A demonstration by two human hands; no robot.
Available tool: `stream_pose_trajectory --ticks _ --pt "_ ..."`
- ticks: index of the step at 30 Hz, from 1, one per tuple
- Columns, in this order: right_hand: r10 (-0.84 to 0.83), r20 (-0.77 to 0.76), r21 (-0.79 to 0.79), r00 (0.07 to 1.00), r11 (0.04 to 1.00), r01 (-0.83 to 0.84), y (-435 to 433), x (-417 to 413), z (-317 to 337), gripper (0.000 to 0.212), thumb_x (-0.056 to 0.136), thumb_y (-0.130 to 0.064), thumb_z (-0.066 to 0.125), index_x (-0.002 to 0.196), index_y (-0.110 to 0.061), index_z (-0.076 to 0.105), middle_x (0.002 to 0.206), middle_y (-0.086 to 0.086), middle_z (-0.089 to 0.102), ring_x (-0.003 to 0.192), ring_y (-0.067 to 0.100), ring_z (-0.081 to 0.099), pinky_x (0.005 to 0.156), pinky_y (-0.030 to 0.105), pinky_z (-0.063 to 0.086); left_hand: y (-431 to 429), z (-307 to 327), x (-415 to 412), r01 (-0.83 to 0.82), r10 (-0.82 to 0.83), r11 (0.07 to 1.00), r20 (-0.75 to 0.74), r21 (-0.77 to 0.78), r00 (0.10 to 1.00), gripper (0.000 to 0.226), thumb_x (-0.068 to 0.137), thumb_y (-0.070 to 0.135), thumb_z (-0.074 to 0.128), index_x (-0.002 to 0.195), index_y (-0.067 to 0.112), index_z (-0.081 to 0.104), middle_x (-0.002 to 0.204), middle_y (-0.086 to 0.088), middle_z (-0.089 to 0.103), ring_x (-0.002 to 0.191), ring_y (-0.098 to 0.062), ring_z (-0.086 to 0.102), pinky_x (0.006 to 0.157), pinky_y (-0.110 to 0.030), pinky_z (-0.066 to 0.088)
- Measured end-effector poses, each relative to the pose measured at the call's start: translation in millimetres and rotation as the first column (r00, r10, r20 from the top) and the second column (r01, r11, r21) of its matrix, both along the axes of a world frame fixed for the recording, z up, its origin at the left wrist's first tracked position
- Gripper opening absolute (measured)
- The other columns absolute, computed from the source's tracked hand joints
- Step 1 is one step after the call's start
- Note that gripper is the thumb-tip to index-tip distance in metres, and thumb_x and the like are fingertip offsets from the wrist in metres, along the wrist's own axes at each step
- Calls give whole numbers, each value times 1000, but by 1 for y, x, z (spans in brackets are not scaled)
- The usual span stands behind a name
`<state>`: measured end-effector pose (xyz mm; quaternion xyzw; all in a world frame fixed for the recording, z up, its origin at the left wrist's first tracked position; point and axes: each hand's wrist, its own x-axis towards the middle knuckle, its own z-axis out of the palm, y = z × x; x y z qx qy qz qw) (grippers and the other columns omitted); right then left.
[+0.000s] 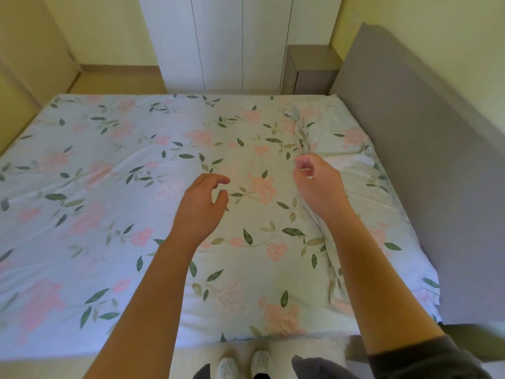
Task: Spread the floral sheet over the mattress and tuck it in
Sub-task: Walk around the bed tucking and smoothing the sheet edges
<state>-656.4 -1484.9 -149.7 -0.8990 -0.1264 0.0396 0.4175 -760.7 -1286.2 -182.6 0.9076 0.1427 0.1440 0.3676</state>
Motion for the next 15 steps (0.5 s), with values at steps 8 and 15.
stream_pose_trajectory --ticks 8,15 --pt "103 -109 -150 989 981 -119 23 16 -73 32 94 -21 49 125 -19 55 123 -2 59 110 15 55 93 32 46 14 -63 -3 -82 78 996 -129 -24 989 25 93 14 51 116 19 59 121 4 56 109 -8 50 89 -18 35" --pt "334 -367 -408 868 781 -473 82 18 -266 63 88 -23 62 144 -23 33 147 9 34 131 30 38 101 41 40 70 -232 -10 -21 62 996 -475 92 878 56 86 30 62 138 21 42 144 -4 38 131 -25 36 100 -42 43"
